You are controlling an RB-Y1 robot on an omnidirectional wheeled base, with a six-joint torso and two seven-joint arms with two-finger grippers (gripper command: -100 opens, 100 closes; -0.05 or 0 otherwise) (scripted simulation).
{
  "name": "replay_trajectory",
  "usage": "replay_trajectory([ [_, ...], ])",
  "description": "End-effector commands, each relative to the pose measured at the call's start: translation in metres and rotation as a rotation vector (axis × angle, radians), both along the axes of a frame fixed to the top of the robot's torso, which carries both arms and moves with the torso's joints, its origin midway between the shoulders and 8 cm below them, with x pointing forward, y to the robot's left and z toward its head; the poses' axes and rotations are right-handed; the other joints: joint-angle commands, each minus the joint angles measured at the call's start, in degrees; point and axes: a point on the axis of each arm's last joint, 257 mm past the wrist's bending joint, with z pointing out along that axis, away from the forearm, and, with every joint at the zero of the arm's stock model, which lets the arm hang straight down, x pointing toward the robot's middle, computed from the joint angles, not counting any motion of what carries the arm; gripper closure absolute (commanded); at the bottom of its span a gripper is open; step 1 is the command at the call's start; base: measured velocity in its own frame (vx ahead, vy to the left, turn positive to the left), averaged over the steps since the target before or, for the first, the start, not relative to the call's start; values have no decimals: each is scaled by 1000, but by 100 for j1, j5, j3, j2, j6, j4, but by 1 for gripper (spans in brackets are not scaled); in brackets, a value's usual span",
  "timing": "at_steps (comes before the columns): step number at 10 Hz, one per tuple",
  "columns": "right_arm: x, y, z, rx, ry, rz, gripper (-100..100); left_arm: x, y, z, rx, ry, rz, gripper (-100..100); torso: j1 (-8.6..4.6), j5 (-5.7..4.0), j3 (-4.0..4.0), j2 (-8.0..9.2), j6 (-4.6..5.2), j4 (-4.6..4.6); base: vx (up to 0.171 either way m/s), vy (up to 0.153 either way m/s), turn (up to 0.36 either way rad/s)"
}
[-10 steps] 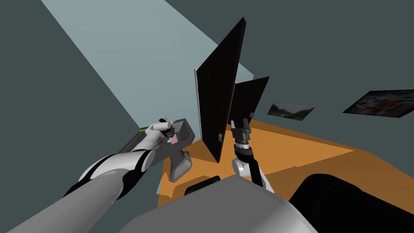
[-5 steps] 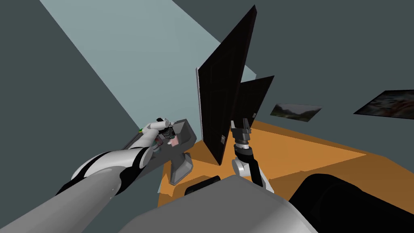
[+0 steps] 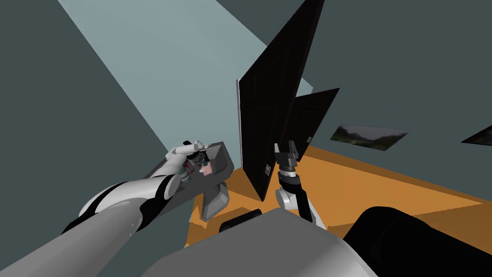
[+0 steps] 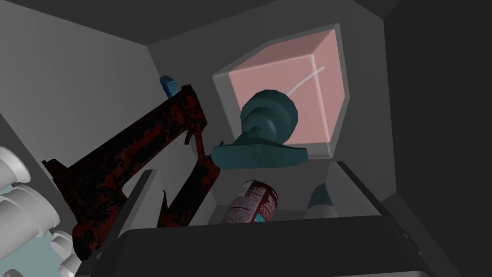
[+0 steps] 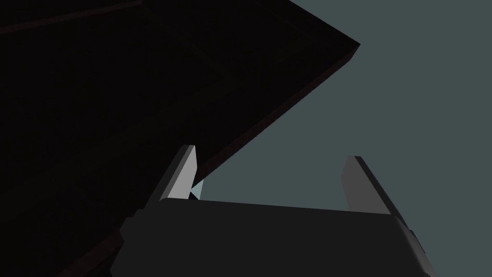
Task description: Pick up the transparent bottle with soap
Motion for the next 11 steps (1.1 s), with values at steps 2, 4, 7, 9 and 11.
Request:
replay_trajectory([
  [2,0,0,0,0,0,0,0,-5,9,-2,-8,9,-33,-100,-6,0,-2,-8,-12,0,123,-133,257],
  [4,0,0,0,0,0,0,0,-10,17,-5,-19,17,-52,-100,9,2,0,0,0,0,95,-85,155],
  [7,0,0,0,0,0,0,0,-10,17,-4,7,18,-109,-100,6,1,2,4,1,1,57,-79,50],
  [9,0,0,0,0,0,0,0,-15,25,-6,-5,21,-137,-100,8,4,1,-2,-12,2,115,-139,277],
  [11,0,0,0,0,0,0,0,-20,32,-9,-19,24,-155,-100,9,1,2,4,3,1,80,-91,145],
])
